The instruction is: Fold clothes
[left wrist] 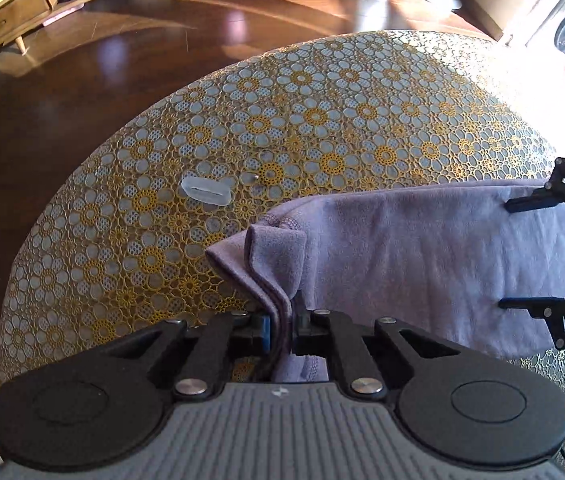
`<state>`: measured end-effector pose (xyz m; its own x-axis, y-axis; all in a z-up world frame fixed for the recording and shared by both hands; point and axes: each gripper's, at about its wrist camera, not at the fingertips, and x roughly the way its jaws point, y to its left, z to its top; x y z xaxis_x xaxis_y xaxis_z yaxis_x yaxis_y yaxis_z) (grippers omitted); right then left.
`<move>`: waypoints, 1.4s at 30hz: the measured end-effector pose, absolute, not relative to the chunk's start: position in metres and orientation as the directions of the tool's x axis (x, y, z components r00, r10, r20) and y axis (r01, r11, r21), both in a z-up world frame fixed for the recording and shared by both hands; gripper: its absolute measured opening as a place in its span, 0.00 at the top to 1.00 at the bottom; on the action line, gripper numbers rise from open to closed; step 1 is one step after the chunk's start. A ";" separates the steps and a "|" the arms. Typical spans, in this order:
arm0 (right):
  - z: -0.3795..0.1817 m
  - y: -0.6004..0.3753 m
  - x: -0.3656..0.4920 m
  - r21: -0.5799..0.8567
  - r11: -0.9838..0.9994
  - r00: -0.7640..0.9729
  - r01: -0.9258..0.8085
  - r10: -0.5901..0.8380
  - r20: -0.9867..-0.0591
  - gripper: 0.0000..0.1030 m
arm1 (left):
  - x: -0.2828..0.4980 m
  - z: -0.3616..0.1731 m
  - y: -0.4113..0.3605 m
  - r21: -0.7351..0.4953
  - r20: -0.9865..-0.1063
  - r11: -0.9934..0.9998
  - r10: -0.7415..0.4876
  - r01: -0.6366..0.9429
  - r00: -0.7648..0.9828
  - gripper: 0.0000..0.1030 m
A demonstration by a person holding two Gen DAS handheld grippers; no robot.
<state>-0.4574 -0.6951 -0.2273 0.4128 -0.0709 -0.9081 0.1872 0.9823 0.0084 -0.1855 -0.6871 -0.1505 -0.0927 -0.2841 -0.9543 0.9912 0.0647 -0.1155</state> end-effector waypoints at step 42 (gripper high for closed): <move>-0.222 -0.716 -0.693 0.198 0.917 0.405 0.347 0.045 -0.913 0.00 | -0.521 -0.192 -0.741 -0.421 -0.865 -0.080 -0.265 0.903 -0.427 0.94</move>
